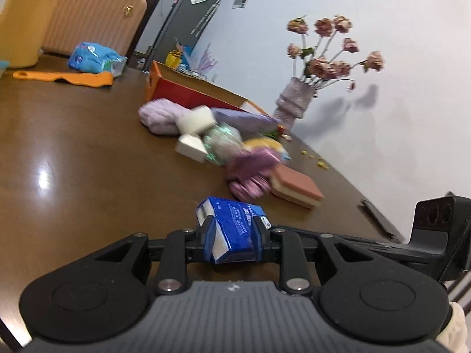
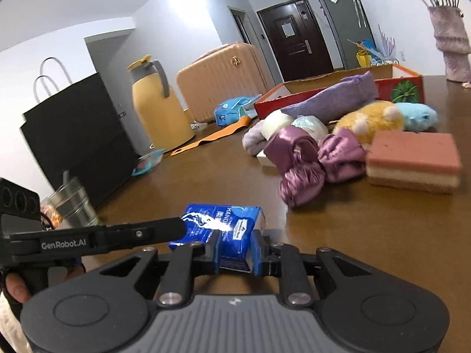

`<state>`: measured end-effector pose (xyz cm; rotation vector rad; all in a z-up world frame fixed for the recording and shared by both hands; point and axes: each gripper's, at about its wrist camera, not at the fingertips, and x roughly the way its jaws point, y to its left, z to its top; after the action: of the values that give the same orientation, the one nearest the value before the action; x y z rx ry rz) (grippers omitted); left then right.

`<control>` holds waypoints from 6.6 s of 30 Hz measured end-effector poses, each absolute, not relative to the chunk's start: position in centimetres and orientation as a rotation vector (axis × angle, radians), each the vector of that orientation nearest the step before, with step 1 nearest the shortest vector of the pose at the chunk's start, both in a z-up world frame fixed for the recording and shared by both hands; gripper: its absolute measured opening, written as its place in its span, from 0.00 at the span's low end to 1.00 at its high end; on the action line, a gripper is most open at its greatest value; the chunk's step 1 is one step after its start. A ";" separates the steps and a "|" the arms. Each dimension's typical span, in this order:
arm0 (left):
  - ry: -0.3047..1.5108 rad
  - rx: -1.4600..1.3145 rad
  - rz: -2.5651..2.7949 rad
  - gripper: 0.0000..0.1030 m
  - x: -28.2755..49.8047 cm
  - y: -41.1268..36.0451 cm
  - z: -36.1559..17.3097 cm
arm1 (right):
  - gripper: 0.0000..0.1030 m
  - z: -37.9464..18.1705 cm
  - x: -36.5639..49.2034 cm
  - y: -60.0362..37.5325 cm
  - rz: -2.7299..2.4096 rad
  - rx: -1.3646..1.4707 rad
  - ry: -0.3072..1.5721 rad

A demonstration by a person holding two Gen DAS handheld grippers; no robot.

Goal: Organize soft objects
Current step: 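Reach the left and right tools to the blue tissue pack and grasp it, then carry the blue tissue pack into the cardboard box and release it, then lower the right tool to the lavender knit pouch and grasp it, then lift the lavender pouch with the right tool and drop it into the box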

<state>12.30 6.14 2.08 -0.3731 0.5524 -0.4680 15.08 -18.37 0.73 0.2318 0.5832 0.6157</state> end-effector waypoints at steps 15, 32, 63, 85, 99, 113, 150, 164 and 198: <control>0.584 -0.359 -0.396 0.54 12.5 5.2 0.9 | 0.36 -0.2 14.7 -19.0 0.581 0.265 0.560; 0.407 -0.340 -0.431 0.27 15.1 3.1 7.5 | 0.29 4.7 15.7 -19.9 0.562 0.237 0.370; 0.597 -0.261 -0.297 0.23 55.2 2.5 15.8 | 0.25 15.7 59.5 -19.3 0.565 0.330 0.602; 0.666 -0.038 -0.130 0.41 59.9 1.1 9.5 | 0.29 4.1 67.0 -15.9 0.526 0.398 0.885; 0.500 0.007 -0.213 0.75 45.8 0.0 17.2 | 0.53 13.2 53.0 -22.0 0.473 0.236 0.673; 0.374 -0.007 -0.302 0.82 27.0 0.2 15.8 | 0.57 14.0 34.7 -28.2 0.475 0.164 0.541; 0.415 -0.117 -0.244 0.91 26.2 0.3 8.3 | 0.71 4.8 27.0 -29.6 0.443 0.203 0.416; 0.540 -0.205 -0.329 0.85 36.6 -1.1 4.5 | 0.69 4.0 42.0 -26.8 0.479 0.256 0.533; 0.363 -0.153 -0.419 0.04 23.3 -2.0 10.8 | 0.10 10.8 27.5 -26.0 0.570 0.127 0.351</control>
<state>23.31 -1.99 10.83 -0.1532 0.3627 -0.4192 27.51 -25.95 10.80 0.1272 0.3508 0.5701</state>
